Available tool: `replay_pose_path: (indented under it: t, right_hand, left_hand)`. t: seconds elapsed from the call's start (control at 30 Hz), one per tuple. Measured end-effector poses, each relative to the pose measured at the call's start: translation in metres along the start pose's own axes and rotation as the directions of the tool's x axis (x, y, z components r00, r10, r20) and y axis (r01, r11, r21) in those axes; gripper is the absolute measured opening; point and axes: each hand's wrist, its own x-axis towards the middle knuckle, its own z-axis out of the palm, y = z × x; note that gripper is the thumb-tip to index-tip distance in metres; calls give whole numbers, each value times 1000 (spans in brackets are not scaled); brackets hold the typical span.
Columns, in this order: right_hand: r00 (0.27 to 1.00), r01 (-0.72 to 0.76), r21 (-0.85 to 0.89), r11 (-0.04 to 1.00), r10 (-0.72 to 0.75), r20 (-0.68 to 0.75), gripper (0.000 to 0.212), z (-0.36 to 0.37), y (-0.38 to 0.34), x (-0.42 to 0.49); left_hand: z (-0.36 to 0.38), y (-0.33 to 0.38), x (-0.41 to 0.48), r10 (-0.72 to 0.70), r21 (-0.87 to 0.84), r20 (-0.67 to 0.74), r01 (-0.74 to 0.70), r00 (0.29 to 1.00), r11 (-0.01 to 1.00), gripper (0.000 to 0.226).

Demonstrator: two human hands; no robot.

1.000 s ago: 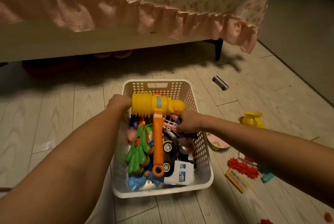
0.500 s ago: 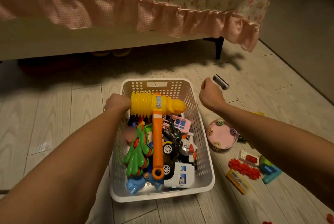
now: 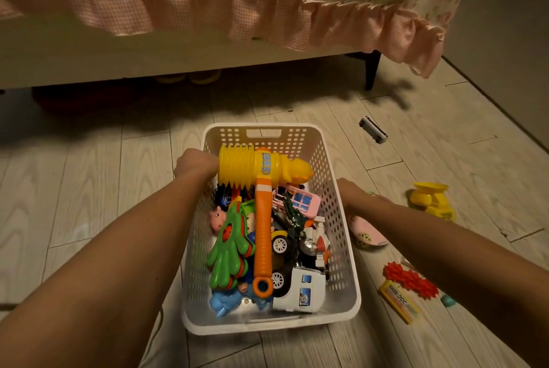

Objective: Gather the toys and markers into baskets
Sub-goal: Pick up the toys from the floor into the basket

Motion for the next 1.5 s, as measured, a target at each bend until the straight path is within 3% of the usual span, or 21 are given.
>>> replay_pose_path:
  t: [0.1, 0.23, 0.33, 0.4, 0.5, 0.63, 0.77, 1.03, 1.13, 1.2, 1.27, 1.3, 1.37, 1.43, 1.5]
  right_hand:
    - [987, 14, -38, 999, -20, -157, 32, -11, 5, 1]
    - [898, 20, 184, 983, 63, -435, 20, -40, 2, -5]
    - [808, 157, 320, 934, 65, -585, 27, -66, -13, -19]
    - [786, 280, 399, 873, 31, -618, 32, -82, -28, -32]
    - [862, 357, 485, 798, -81, -501, 33, -98, -48, -51]
    - [949, 285, 317, 905, -219, -226, 37, -92, -61, -63]
    - [968, 250, 121, 961, -242, -73, 38, -72, -60, -64]
    - [972, 234, -210, 949, -232, 34, 46, -53, -70, -58]
    - [952, 256, -19, 966, -256, -167, 36, -68, -67, -62]
    - [894, 238, 93, 967, -181, -409, 26, -85, -55, -62]
    - [832, 136, 83, 987, -68, -551, 26, -93, -26, -59]
    - [844, 68, 57, 996, -27, -536, 32, -91, -9, -58]
    - [935, -32, -72, 997, 4, -354, 55, -75, 22, -62]
    - [989, -39, -202, 979, 8, -148, 80, -49, 43, -68]
    - [999, -19, -290, 957, 7, -44, 100, -24, 52, -75]
  left_hand:
    - [0, 0, 0, 2, 2, 0, -2, 1000, 1000, 24]
    - [-1, 1, -2, -1, 10, 1, 1, 1000, 1000, 23]
    - [-2, 1, -3, -2, 11, 3, 2, 1000, 1000, 30]
    - [-3, 1, -4, -7, 10, 6, 7, 1000, 1000, 36]
    - [-4, 2, -7, -14, 9, 6, 14, 1000, 1000, 39]
    - [-5, 3, -9, -4, -1, 2, 4, 1000, 1000, 35]
    - [-5, 3, -9, 12, 5, 10, -12, 1000, 1000, 27]
    - [-3, 3, -7, -6, 26, 3, 6, 1000, 1000, 36]
    - [-3, 4, -6, -6, 34, 16, 6, 1000, 999, 36]
    - [-3, 3, -2, -15, 40, 44, 13, 999, 999, 36]
    - [-2, 5, 0, -24, 35, 85, 21, 996, 999, 38]
    - [-1, 6, 2, -25, 25, 99, 23, 995, 999, 39]
    - [2, 8, 4, -25, 11, 105, 24, 994, 1000, 41]
    - [4, 8, 4, -20, 21, 94, 18, 995, 1000, 40]
    - [5, 8, 5, -15, 41, 79, 12, 997, 999, 39]
